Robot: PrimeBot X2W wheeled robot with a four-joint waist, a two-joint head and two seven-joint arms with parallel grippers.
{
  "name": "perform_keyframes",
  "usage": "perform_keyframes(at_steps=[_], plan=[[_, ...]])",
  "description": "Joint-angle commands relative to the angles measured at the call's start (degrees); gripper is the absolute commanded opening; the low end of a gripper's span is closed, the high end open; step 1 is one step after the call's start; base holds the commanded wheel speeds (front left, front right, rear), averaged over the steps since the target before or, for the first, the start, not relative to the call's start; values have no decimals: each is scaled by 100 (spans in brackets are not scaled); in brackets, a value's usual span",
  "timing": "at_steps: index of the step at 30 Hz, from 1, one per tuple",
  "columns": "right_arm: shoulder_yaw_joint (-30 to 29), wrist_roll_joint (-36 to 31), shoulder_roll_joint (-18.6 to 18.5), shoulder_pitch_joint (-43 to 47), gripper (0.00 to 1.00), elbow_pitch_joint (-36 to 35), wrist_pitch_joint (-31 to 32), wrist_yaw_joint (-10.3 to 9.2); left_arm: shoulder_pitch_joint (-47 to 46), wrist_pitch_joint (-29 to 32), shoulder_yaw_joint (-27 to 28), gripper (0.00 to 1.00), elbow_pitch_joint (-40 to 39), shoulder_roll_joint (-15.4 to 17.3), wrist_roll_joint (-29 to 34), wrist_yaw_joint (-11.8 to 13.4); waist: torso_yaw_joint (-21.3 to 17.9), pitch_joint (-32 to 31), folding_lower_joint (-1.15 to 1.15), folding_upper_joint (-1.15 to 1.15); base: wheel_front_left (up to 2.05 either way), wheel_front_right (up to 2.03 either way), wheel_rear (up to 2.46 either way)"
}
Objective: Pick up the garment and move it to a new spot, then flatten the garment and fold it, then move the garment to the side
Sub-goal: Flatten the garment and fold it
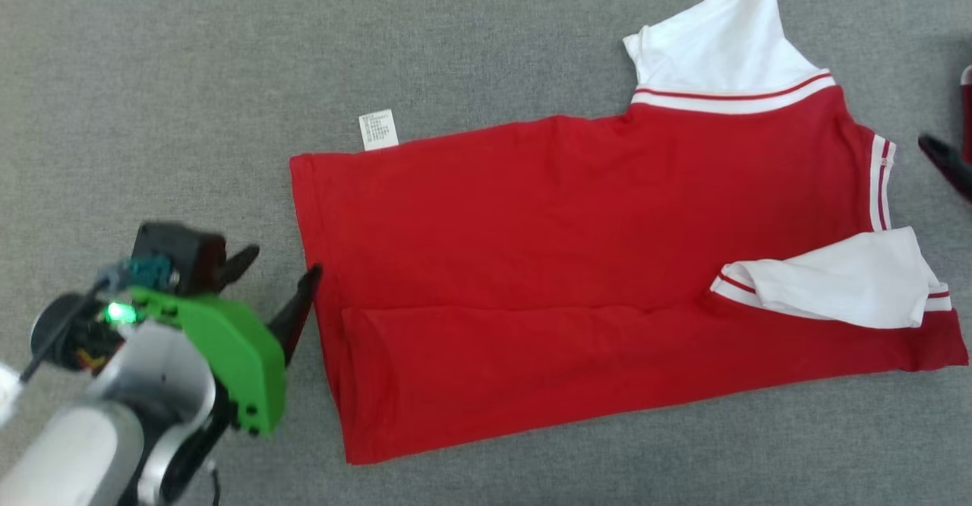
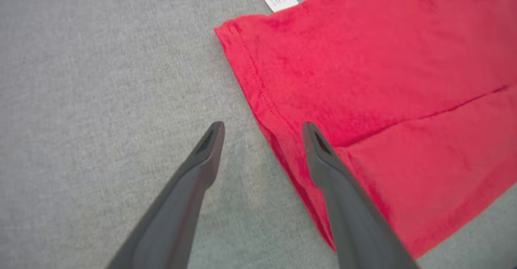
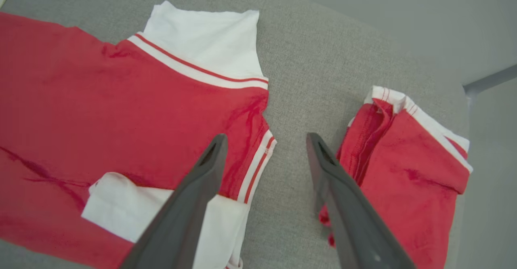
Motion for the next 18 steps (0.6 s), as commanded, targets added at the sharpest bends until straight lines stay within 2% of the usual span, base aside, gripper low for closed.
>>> perform_keyframes(at_steps=[1,5,7,10,15,18], plan=[[185,-138,47,-486,100,136,87,-2,-485,121,-64,100,194,-193,-12,-73,213,429,0,0,0,0,0],[843,-499,371,-1986,100,887,293,0,-1722,402,-311,100,1181,-693,73,-283,473,843,0,0,0,0,0],[1067,-713,686,-2615,100,1480,256,-2,-2174,414,-429,100,1681,-887,182,-376,568,973,0,0,0,0,0],[1314,-989,1035,-3202,100,2316,102,-4,-2545,342,-606,100,2183,-1163,260,-535,704,1020,0,0,0,0,0],[1629,-1085,1291,-3585,100,3222,-119,-1,-2714,285,-774,100,2559,-1283,259,-724,859,1018,0,0,0,0,0],[1839,-1007,1261,-3613,100,3506,-178,0,-2729,287,-825,100,2570,-1237,270,-810,910,986,0,0,0,0,0]])
